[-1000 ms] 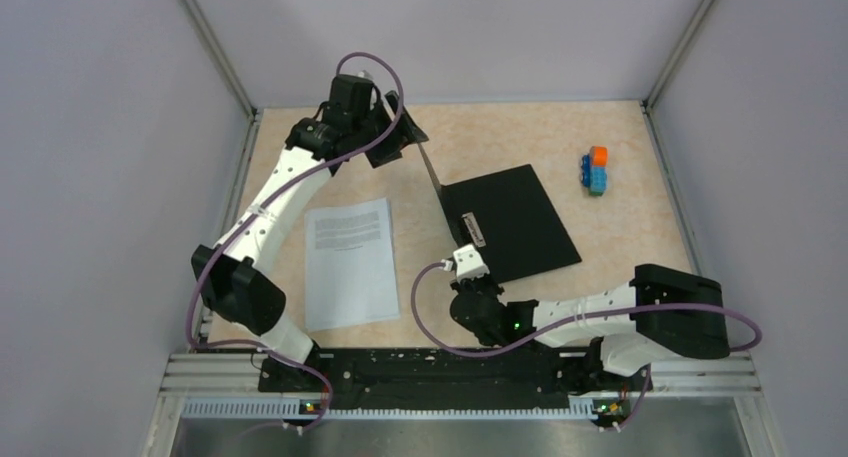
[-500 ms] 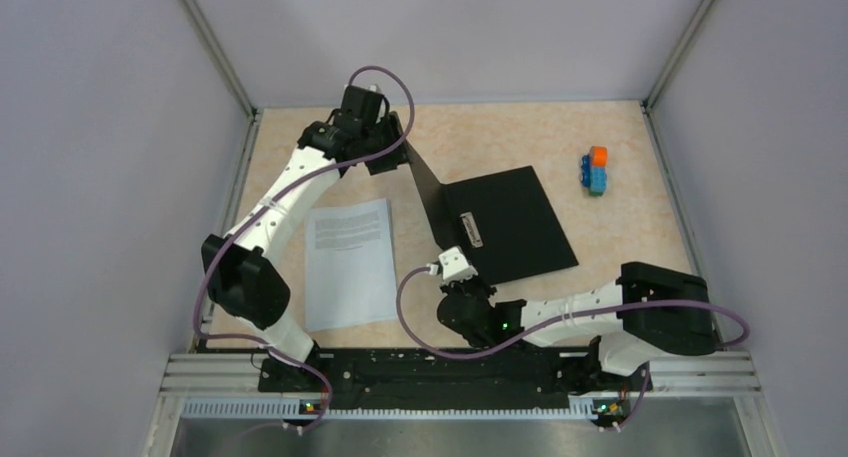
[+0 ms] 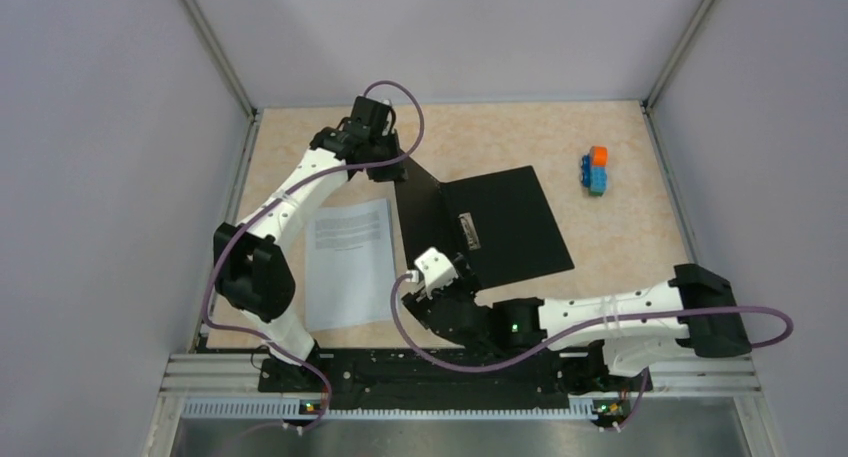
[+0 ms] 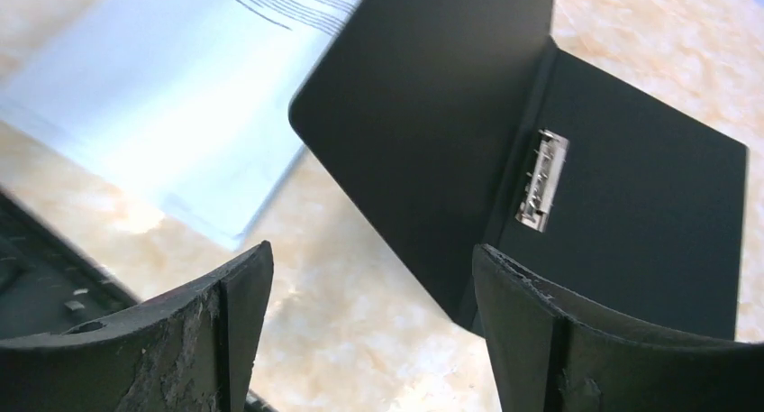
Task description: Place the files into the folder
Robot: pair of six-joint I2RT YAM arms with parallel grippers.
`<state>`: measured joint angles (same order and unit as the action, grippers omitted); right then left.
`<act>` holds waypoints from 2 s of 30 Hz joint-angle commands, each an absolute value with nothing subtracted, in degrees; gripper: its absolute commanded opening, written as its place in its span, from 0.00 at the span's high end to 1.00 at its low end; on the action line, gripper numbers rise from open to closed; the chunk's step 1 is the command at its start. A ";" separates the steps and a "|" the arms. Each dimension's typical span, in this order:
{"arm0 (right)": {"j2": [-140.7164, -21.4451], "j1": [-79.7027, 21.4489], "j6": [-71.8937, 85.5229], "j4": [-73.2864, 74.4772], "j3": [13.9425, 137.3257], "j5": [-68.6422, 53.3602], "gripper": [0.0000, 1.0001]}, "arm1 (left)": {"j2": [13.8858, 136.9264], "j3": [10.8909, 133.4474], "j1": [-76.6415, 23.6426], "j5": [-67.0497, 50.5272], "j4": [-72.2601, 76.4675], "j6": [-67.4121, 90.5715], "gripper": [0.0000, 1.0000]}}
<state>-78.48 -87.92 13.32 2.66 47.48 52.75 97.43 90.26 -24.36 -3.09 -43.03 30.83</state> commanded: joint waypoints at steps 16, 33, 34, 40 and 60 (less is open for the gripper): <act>-65.27 -59.76 29.85 27.10 56.04 30.34 0.14 | 99.79 84.24 -23.89 -20.55 -34.74 18.10 0.83; -74.16 -39.47 30.91 21.28 48.44 15.89 0.15 | 88.61 66.02 -26.66 -3.87 -22.28 35.69 0.85; -74.89 -39.16 30.92 21.16 48.65 15.87 0.16 | 88.31 65.47 -26.95 -3.14 -21.55 36.11 0.85; -77.65 -36.19 30.44 20.91 49.92 14.93 0.17 | 91.88 66.79 -28.55 -1.58 -19.43 36.99 0.85; -73.76 -32.28 28.54 24.62 50.13 13.68 0.18 | 88.39 74.46 -27.83 12.52 -29.80 27.14 0.23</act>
